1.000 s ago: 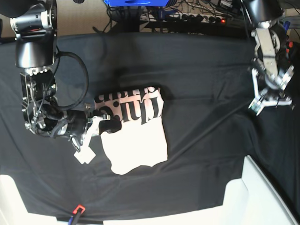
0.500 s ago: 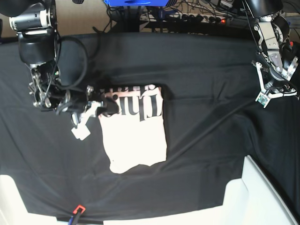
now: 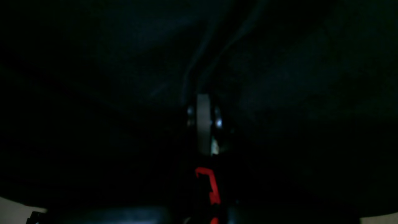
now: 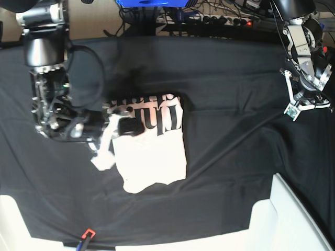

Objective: Fold the T-shirt properly
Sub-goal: 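Press and smooth the bundle's lettered edge with the right gripper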

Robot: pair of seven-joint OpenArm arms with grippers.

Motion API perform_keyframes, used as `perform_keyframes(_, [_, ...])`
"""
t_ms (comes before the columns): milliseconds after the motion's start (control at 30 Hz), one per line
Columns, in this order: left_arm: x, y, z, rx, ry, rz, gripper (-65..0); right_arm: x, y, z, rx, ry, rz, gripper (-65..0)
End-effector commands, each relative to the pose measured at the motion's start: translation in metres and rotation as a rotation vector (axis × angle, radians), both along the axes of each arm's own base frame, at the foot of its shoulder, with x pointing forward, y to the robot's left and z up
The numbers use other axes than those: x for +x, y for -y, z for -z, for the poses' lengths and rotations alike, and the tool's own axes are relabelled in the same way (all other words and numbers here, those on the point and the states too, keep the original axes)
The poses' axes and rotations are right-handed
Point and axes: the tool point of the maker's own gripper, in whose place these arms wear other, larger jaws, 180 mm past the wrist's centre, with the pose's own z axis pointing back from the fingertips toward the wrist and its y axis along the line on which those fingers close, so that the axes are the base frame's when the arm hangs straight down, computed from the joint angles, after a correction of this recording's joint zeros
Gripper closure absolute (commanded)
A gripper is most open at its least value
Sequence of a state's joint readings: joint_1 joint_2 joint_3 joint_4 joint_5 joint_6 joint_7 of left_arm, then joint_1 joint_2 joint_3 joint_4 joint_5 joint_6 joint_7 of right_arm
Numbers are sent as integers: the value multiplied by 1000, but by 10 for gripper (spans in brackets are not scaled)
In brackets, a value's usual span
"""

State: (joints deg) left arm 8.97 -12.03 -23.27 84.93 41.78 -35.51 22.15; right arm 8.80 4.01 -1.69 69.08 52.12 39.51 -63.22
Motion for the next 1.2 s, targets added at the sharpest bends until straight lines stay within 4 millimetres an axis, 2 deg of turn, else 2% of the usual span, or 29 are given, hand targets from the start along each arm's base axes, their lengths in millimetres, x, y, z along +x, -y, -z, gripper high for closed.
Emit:
perform_keyframes(0, [7,-8,-13,28,37,4,0,4,-6,-9,24,25,-8,-23])
perform_keyframes(167, [8,-7,-14,28,39,6,0,1,-35,-5,44,3,-75,-23])
perform_keyframes(267, [9,-7,-14,28,41,5,0,-3,-57,7,67,-23,-101,-23])
perform_keyframes(333, [9,-7,-14,28,41,5,0,-6,-64,22,69,-63,-100,-23])
perform_keyframes(467, [7,-9,-14,29,40,1,0,-9,-59,51,60,-143,-46,-23])
perform_keyframes(567, [6,-10,-14,30,38,-1,0,-13,-52,66,50,-188,-14,-23])
perform_keyframes(767, [10,-7,-15,28,43,4,0,-23,-51,72,29,-225,-44,-23])
perform_keyframes(833, [10,-7,-15,29,44,4,0,-19,-56,60,26,-191,-84,-23])
perform_keyframes(1000, [11,-6,-15,23,48,4,0,-11,-71,5,37,-6,-194,-22])
perform_keyframes(1100, [10,-6,-13,19,45,2,0,-7,-73,-25,21,80,-211,-22])
perform_keyframes(1167, [9,2,-9,-5,51,-3,0,-1,-72,-39,-6,101,-195,-22])
